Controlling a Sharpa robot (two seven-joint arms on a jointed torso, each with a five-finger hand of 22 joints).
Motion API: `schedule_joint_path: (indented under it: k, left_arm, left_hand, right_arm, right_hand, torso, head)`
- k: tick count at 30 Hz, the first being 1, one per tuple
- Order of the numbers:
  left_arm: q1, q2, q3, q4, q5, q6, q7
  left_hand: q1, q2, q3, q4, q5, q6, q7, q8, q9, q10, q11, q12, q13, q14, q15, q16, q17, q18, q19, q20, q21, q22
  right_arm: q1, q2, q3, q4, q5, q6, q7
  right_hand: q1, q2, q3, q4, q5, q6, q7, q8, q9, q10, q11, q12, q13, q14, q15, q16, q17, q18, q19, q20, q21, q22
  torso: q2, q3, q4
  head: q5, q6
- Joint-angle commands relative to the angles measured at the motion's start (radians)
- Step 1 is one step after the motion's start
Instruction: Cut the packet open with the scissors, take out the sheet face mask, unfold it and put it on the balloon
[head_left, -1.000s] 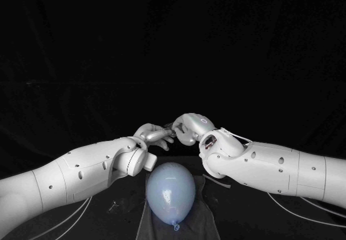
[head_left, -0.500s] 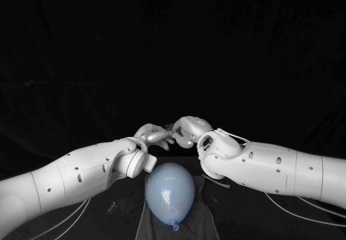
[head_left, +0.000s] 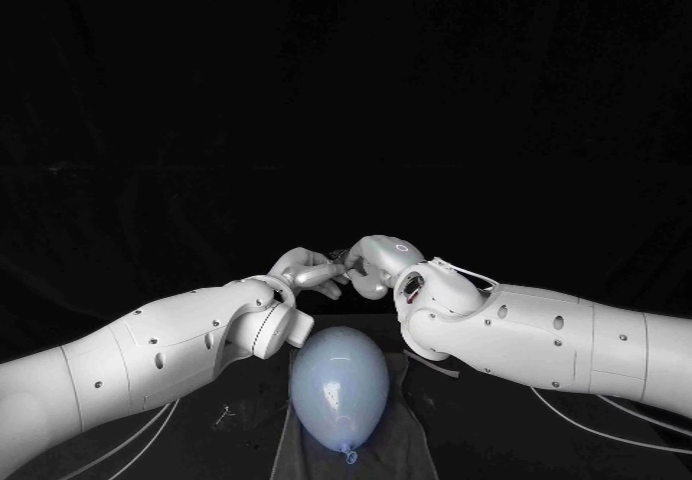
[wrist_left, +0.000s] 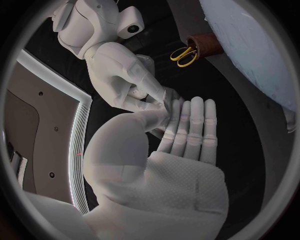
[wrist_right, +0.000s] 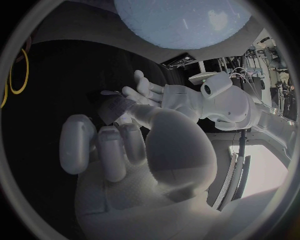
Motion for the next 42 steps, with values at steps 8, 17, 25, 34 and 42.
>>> schedule_joint_path:
  k: [8,17,25,34,42]
  left_arm:
    - [0.003,0.000,0.002,0.001,-0.013,0.004,0.026]
    - [0.003,0.002,0.002,0.001,-0.012,0.013,0.031]
    - [0.003,0.002,0.002,0.002,-0.012,0.022,0.041]
    - [0.003,0.001,0.002,0.004,-0.012,0.034,0.051]
    - [0.003,0.000,0.002,0.003,-0.005,0.049,0.037]
  left_hand:
    - [0.017,-0.009,0.030,-0.029,0.004,-0.003,0.009,0.014,0.014,-0.008,0.003,-0.017,-0.018,0.003,0.003,0.015,-0.009,0.004,-0.001,0.009,0.009,0.005]
    - [0.019,-0.016,0.044,-0.040,0.004,-0.001,0.007,0.021,0.015,-0.003,0.002,-0.021,-0.029,0.001,0.002,0.021,-0.015,0.008,-0.005,0.012,0.019,0.012]
    - [0.014,-0.027,0.070,-0.049,0.004,0.001,0.007,0.031,0.018,-0.018,0.007,-0.041,-0.057,-0.012,0.007,0.024,-0.030,0.010,-0.024,0.021,0.036,0.026]
    - [0.002,-0.031,0.104,-0.050,0.004,-0.009,0.022,0.049,0.030,-0.074,0.030,-0.092,-0.097,-0.131,0.047,-0.057,-0.107,-0.009,-0.115,0.063,-0.048,-0.018]
    - [0.002,-0.033,0.129,-0.047,0.003,-0.033,0.058,0.082,0.046,-0.186,0.069,-0.152,-0.096,-0.294,0.106,-0.268,-0.264,-0.052,-0.140,0.078,-0.288,-0.181]
  right_arm:
    - [0.002,-0.007,0.000,0.005,0.037,0.011,0.002]
    - [0.004,-0.007,0.000,0.012,0.073,0.026,0.009]
    - [0.004,0.002,0.000,0.003,0.098,0.061,0.006]
    - [0.004,0.009,0.000,0.001,0.138,0.081,0.002]
    - [0.006,-0.001,0.000,0.019,0.134,0.066,-0.008]
  right_hand:
    - [0.023,-0.033,0.005,-0.042,0.057,-0.037,0.007,-0.045,-0.029,0.006,0.009,-0.008,0.147,0.101,0.008,0.008,0.257,-0.007,0.000,0.009,-0.005,0.055]
    - [0.032,-0.027,0.034,-0.070,0.142,-0.178,-0.011,-0.073,-0.092,0.010,-0.009,-0.002,0.151,0.102,-0.006,0.008,0.259,-0.007,0.003,-0.002,0.002,0.064]
    - [0.026,-0.023,0.044,-0.081,0.162,-0.255,-0.024,-0.074,-0.123,0.014,-0.035,0.000,0.153,0.102,-0.028,0.009,0.262,-0.008,0.005,-0.021,0.006,0.071]
    - [0.016,-0.018,0.051,-0.082,0.194,-0.297,-0.031,-0.075,-0.140,0.013,-0.045,-0.004,0.151,0.103,-0.038,0.009,0.263,-0.009,0.007,-0.032,0.009,0.076]
    - [0.013,-0.015,0.052,-0.081,0.192,-0.283,-0.030,-0.071,-0.135,0.016,-0.044,-0.001,0.154,0.103,-0.039,0.009,0.263,-0.009,0.007,-0.033,0.009,0.076]
  torso:
    - [0.000,0.0007,-0.0008]
    - [0.000,0.0000,-0.0007]
    - [0.000,-0.0003,0.0003]
    - [0.000,-0.0004,0.0002]
    - [0.000,0.0001,0.0001]
  head:
    - [-0.003,0.002]
    - [-0.009,0.002]
    - [-0.013,0.002]
    - [-0.018,0.002]
    - [-0.019,0.002]
